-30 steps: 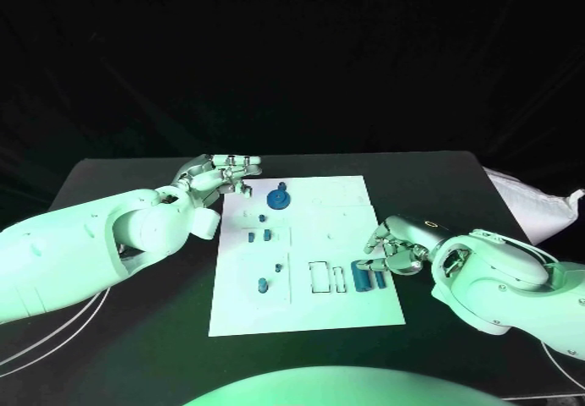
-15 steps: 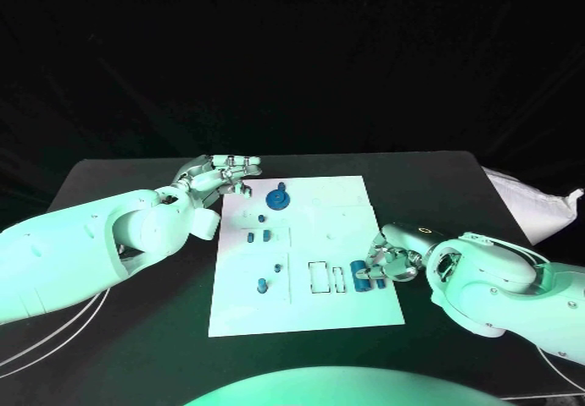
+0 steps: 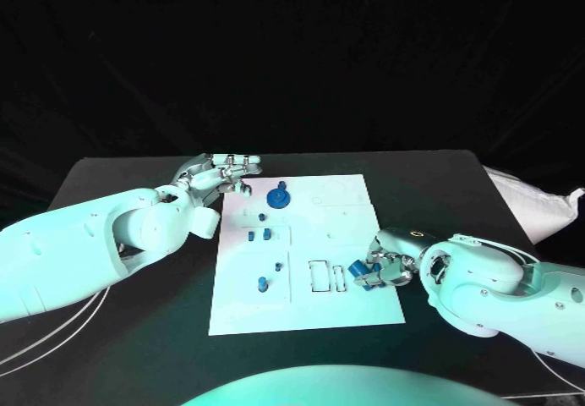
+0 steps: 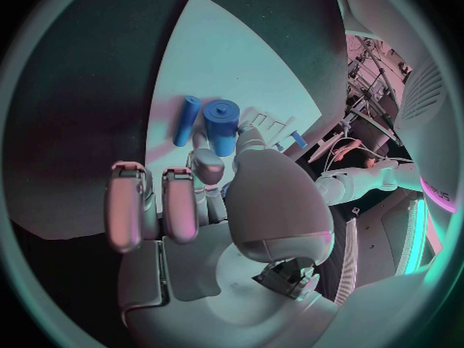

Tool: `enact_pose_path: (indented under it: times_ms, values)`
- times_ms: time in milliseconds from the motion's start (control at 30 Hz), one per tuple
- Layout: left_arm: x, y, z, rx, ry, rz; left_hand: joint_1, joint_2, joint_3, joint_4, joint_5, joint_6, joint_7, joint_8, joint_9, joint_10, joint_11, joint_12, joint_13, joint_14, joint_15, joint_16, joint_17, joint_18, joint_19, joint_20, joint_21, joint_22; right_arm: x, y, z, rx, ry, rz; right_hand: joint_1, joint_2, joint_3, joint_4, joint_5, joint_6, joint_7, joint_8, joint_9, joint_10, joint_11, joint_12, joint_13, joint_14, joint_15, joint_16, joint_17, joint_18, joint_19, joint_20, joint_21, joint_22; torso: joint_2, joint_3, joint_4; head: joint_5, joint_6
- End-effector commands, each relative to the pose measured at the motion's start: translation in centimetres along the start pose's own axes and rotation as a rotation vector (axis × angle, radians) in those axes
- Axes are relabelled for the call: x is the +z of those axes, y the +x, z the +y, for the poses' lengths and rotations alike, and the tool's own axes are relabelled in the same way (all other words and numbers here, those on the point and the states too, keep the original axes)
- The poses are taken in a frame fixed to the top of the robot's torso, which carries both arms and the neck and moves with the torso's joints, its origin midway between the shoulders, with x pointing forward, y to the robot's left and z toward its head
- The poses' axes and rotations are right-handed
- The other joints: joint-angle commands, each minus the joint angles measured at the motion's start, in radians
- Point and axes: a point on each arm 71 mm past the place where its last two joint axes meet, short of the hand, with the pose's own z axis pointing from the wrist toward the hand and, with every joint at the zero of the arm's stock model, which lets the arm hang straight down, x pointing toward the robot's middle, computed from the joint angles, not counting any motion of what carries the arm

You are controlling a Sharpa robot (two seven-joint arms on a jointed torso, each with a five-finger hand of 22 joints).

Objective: Assemble the parts on the task board

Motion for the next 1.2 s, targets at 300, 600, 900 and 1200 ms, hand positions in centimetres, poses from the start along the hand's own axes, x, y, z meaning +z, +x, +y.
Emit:
enact_pose_path:
  times_ms: [300, 600, 900, 1200]
  values:
    - [0.0, 0.2, -0.1, -0.009, 0.003, 0.019, -0.003, 0.006, -0.007, -0.001, 0.003, -0.005, 0.005, 0.002, -0.001, -0.003, 0.000, 0.003, 0.000, -0.006, 0.002, -0.001, -0.002, 0.011, 0.005, 0.003, -0.006, -0.001, 0.6, 0.7, 0.3, -0.017, 0.009, 0.004, 0.111, 0.078, 0.034, -0.042, 0.039, 0.009, -0.004, 0.019, 0.020, 0.008, -0.010, -0.002, 0.019, 0.055, -0.011, 0.004, 0.003, -0.015, 0.003, -0.005, 0.004, 0.002, 0.000, -0.0007, 0.0010, 0.004, -0.003]
    - [0.0, 0.2, 0.0, -0.009, 0.002, 0.018, -0.005, 0.007, -0.008, 0.000, 0.003, -0.006, 0.005, 0.002, -0.001, -0.005, 0.000, 0.005, 0.000, -0.006, 0.002, 0.000, -0.003, 0.011, 0.005, 0.003, -0.007, -0.002, -0.2, 0.1, 0.8, 0.117, -0.013, -0.083, 0.088, 0.101, 0.017, -0.004, 0.133, 0.031, -0.016, 0.032, 0.042, 0.024, -0.020, 0.008, 0.048, 0.057, -0.019, 0.009, 0.014, -0.017, 0.009, -0.011, 0.009, 0.012, -0.001, 0.0007, -0.0006, 0.005, -0.002]
    - [0.0, 0.2, 0.0, -0.010, 0.002, 0.020, -0.005, 0.007, -0.008, 0.000, 0.003, -0.006, 0.005, 0.002, -0.001, -0.005, 0.000, 0.005, 0.000, -0.006, 0.002, 0.000, -0.003, 0.011, 0.005, 0.003, -0.007, -0.002, -0.7, -0.5, 2.0, 0.233, -0.044, -0.104, 0.073, 0.111, 0.008, 0.002, 0.167, 0.033, -0.017, 0.031, 0.050, 0.029, -0.021, 0.004, 0.055, 0.058, -0.021, 0.010, 0.018, -0.018, 0.011, -0.014, 0.010, 0.015, -0.001, 0.0005, 0.0020, 0.004, 0.000]
    - [0.0, 0.3, 0.1, -0.011, 0.001, 0.022, -0.004, 0.008, -0.008, -0.001, 0.004, -0.006, 0.005, 0.002, -0.001, -0.006, 0.000, 0.005, 0.000, -0.007, 0.002, 0.000, -0.004, 0.011, 0.005, 0.003, -0.007, -0.003, 0.2, 0.3, 3.6, 0.230, -0.062, -0.015, 0.038, 0.127, -0.007, 0.003, 0.164, 0.040, -0.019, 0.031, 0.059, 0.024, -0.022, -0.029, 0.036, 0.058, -0.021, 0.009, 0.017, -0.018, 0.011, -0.014, 0.010, 0.014, 0.000, -0.0015, 0.0011, 0.008, -0.001]
